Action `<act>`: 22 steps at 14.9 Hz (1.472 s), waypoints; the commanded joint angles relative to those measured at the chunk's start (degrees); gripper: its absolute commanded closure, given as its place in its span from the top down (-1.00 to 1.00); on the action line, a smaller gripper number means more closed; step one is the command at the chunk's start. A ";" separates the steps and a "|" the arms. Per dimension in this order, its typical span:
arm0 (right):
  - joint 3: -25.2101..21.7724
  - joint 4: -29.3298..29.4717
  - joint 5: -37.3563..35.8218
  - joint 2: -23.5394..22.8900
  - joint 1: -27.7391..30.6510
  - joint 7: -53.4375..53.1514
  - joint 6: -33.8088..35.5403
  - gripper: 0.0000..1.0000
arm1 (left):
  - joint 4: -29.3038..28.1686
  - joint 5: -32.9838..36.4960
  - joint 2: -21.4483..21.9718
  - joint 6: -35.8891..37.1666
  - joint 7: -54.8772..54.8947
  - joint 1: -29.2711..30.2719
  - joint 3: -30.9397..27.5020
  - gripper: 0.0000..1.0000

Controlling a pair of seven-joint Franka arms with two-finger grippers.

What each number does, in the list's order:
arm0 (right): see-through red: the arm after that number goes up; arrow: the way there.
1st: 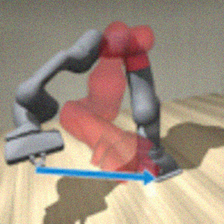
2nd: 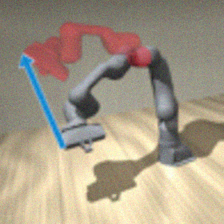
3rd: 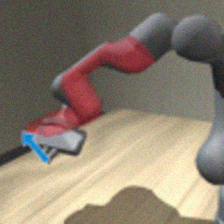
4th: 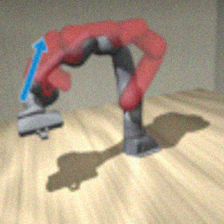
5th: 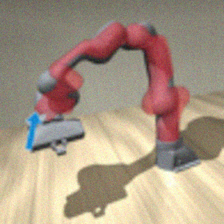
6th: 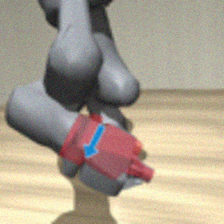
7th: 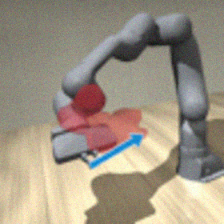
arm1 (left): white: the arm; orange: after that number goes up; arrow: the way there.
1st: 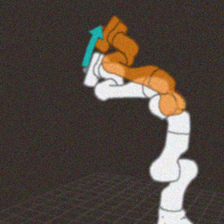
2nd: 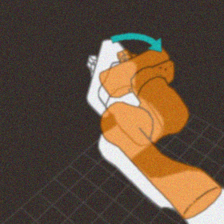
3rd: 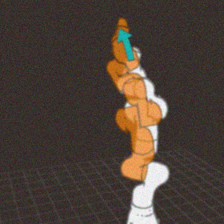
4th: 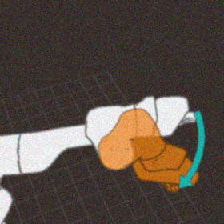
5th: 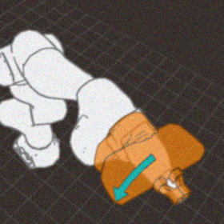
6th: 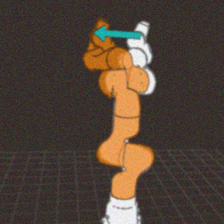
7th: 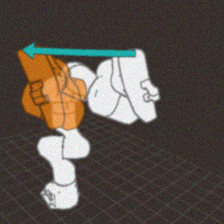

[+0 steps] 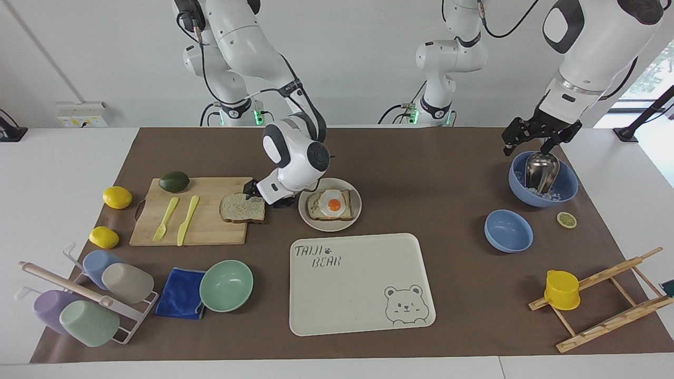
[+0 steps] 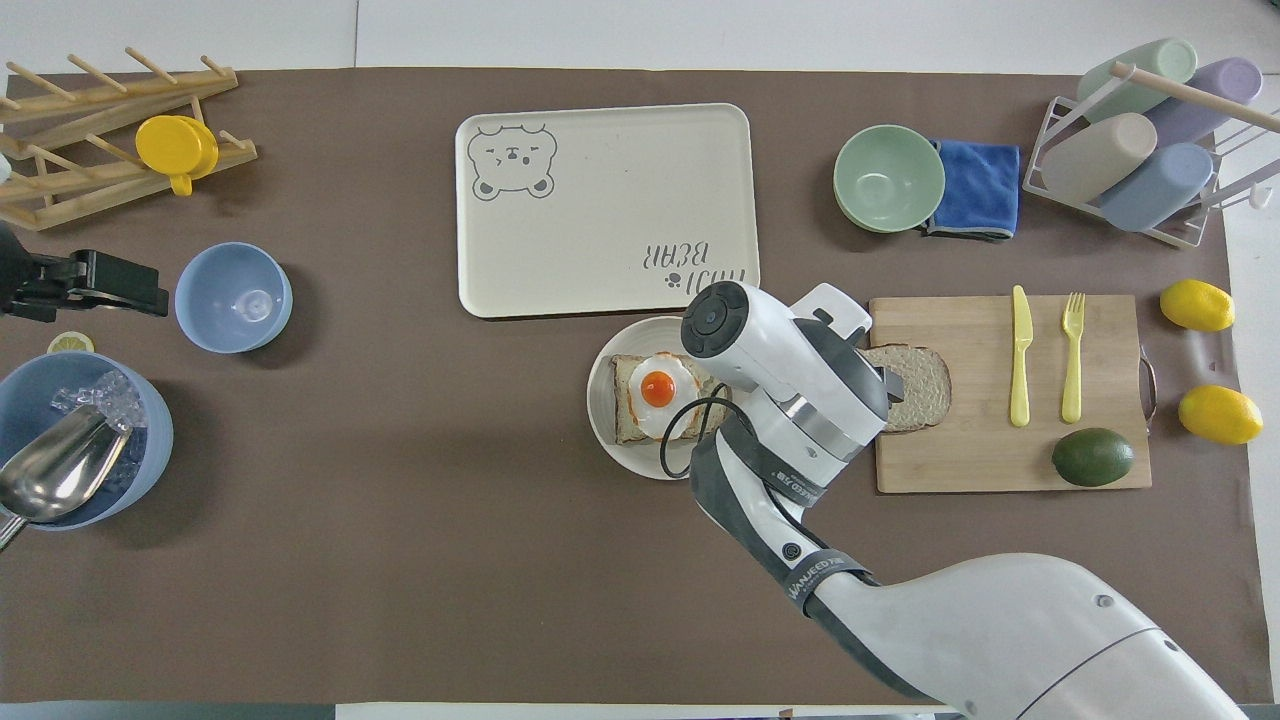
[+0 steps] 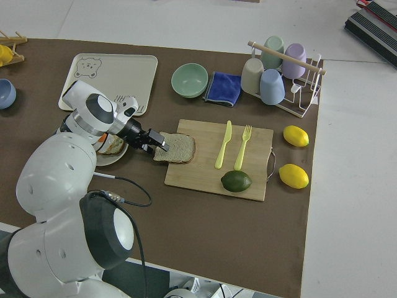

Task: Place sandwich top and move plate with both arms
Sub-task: 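Grasp the bread slice with the right gripper and lift it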

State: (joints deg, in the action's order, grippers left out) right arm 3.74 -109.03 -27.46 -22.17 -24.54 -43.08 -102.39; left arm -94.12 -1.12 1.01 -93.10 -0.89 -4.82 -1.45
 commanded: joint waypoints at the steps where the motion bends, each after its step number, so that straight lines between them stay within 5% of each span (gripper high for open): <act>1: 0.30 -3.73 -3.03 2.31 1.07 -0.95 -1.59 1.00 | -1.07 1.03 1.10 0.02 0.80 0.60 0.31 1.00; 9: 0.39 -5.57 -4.09 2.83 1.68 -0.86 -1.94 0.88 | -1.07 1.03 1.10 0.12 0.80 0.78 0.22 1.00; 14: 0.39 -7.77 -4.09 3.54 1.33 -0.86 -3.34 0.07 | -1.16 1.03 1.10 0.38 0.71 0.78 0.22 1.00; 17: 0.39 -7.69 -4.09 3.54 1.42 -0.51 -3.25 -1.00 | -1.24 0.94 1.19 0.38 0.71 0.78 0.22 1.00; 22: 0.91 -4.63 -4.09 3.19 0.55 -0.42 0.42 -1.00 | -2.30 0.94 1.80 0.20 0.54 0.87 0.22 1.00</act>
State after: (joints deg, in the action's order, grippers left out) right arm 3.59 -114.43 -31.58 -18.90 -23.70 -43.08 -102.92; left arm -94.44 -1.11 1.06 -92.95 -0.89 -4.73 -1.58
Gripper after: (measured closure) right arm 0.846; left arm 0.000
